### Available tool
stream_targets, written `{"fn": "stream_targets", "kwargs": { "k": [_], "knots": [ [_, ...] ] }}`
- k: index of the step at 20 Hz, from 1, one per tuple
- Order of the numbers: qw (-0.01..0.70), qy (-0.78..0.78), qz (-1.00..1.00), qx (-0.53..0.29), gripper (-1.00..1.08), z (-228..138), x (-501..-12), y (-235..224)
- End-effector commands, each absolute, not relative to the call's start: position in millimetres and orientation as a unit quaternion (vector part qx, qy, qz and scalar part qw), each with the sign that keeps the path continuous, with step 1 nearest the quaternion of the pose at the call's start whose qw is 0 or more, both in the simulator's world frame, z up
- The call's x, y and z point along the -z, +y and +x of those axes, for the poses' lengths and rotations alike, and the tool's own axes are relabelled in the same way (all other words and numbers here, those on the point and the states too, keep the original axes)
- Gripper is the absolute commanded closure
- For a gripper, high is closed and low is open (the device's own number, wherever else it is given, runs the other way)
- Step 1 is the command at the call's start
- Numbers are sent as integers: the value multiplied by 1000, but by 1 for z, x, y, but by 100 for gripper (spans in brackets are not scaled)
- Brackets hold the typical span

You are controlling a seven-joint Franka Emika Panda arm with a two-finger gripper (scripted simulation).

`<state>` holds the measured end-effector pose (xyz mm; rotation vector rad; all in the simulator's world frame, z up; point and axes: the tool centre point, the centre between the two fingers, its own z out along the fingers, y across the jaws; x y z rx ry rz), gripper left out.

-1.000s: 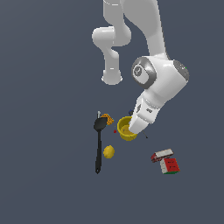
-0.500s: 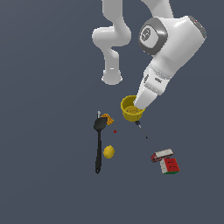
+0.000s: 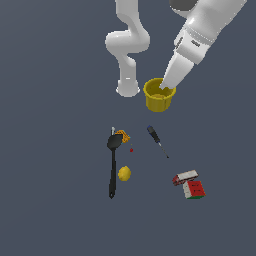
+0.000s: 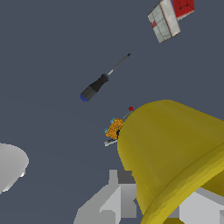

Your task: Pick up a designated object from a clutter of objects.

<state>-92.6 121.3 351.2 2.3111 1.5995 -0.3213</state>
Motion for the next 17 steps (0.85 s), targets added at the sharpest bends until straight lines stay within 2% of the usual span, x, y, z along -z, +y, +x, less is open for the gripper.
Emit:
{"fn": "stream_targets", "kwargs": {
  "k": [1, 9, 17],
  "knots": [
    [156, 558, 807, 111, 108, -103, -374, 124],
    [156, 558, 807, 111, 108, -123, -421, 131],
    [157, 557, 808, 111, 108, -128, -436, 134]
  ]
}}
